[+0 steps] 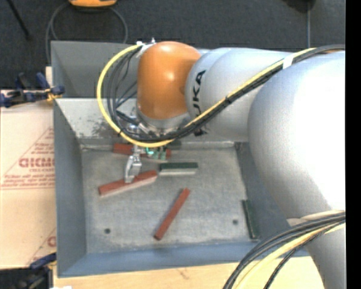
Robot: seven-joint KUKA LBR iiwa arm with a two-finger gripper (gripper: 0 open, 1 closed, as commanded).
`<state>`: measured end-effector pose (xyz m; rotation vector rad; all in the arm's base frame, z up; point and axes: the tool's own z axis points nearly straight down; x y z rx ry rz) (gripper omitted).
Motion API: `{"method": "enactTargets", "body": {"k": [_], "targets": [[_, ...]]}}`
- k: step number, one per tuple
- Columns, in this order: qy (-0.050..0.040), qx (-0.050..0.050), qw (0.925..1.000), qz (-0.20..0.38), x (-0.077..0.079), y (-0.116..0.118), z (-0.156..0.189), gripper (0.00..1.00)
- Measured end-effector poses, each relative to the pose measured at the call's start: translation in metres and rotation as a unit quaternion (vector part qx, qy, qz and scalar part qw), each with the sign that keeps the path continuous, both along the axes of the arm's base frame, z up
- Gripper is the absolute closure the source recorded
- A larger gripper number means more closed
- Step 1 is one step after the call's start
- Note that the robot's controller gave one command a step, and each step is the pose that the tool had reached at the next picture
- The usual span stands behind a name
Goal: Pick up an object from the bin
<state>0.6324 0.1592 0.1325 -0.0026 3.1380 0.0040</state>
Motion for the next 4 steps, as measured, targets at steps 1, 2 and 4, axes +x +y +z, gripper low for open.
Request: {"method": "enactTargets", "body": {"k": [1, 2, 4], "targets": [[-0.0001, 0.0, 1.0, -0.001, 0.0, 0.0, 0.0, 0.0], [-0.0011, -0.001, 0.9963, 0.086, -0.047, 0.029, -0.053, 1.0], [-0.0117, -0.002, 0.9966, 0.082, -0.059, 0.037, -0.052, 1.0]]}}
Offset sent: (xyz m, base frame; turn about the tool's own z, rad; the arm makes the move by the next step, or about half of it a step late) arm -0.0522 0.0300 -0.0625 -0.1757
